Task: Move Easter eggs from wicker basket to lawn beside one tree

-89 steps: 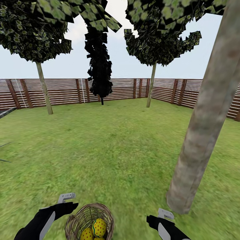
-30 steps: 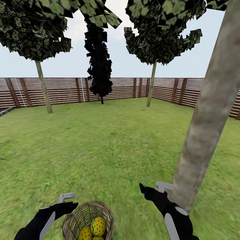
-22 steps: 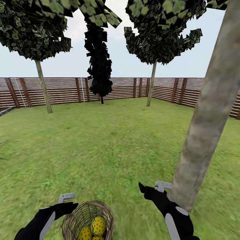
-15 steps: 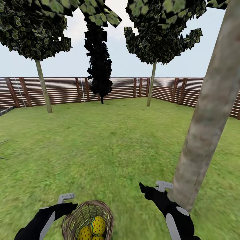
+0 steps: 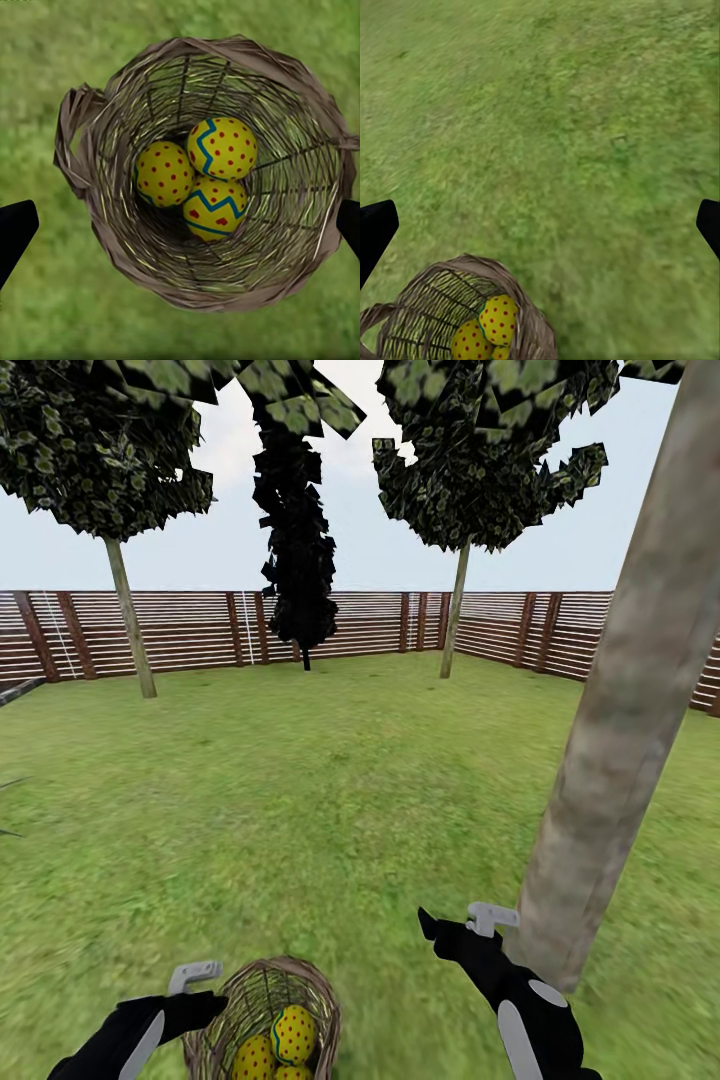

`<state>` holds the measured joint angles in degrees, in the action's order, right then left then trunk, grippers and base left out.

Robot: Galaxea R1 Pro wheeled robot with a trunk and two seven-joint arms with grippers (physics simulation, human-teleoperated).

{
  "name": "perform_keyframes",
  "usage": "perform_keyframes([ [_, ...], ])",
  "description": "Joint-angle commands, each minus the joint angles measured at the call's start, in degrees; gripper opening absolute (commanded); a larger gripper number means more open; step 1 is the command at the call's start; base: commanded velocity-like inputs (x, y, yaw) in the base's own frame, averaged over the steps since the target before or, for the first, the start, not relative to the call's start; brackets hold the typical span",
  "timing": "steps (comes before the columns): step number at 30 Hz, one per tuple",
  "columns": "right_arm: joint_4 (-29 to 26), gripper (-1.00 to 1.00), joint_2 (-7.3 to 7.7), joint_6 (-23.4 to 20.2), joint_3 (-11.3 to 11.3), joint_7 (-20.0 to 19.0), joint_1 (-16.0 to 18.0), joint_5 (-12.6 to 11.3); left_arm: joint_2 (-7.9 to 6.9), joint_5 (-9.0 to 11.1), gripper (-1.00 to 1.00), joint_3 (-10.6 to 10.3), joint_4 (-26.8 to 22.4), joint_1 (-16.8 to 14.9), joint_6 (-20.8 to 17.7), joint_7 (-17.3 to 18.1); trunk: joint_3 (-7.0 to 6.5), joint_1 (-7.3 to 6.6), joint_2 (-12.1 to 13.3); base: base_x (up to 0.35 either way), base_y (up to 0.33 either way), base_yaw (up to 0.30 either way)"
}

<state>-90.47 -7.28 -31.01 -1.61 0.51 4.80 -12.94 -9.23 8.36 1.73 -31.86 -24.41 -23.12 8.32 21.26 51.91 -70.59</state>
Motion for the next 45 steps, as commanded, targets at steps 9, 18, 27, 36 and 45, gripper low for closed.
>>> perform_keyframes([
  [9, -0.06, 1.00, -0.02, -0.28, 0.09, 0.02, 0.04, -0.32, 0.01, 0.66, 1.00, -7.00, 0.27, -0.02, -0.09, -0.11, 0.07, 0.01, -0.06, 0.000, 0.000, 0.000],
  [18, -0.06, 1.00, -0.02, -0.28, 0.11, 0.02, 0.04, -0.33, 0.01, 0.76, 1.00, -7.78, 0.30, -0.02, 0.34, -0.07, 0.07, 0.01, -0.06, 0.000, 0.000, 0.000],
  [27, -0.06, 1.00, -0.02, -0.28, 0.14, 0.02, 0.04, -0.33, 0.08, 0.70, 1.00, -7.88, 0.30, -0.02, 0.39, -0.72, 1.51, 1.77, -3.27, 0.000, 0.000, 0.000],
  [36, 0.41, 1.00, -0.02, -0.28, 0.17, 0.10, 0.04, -0.40, 0.09, 0.70, 1.00, -8.11, 0.22, -0.02, 0.52, -1.84, 3.13, 3.74, -6.88, 0.000, 0.000, 0.000],
  [45, 0.47, 1.00, -0.02, -0.28, 0.13, 0.10, 0.04, -0.41, 0.09, 0.70, 1.00, -8.22, 0.22, -0.02, 0.62, -1.90, 4.74, 5.72, -10.49, 0.000, 0.000, 0.000],
])
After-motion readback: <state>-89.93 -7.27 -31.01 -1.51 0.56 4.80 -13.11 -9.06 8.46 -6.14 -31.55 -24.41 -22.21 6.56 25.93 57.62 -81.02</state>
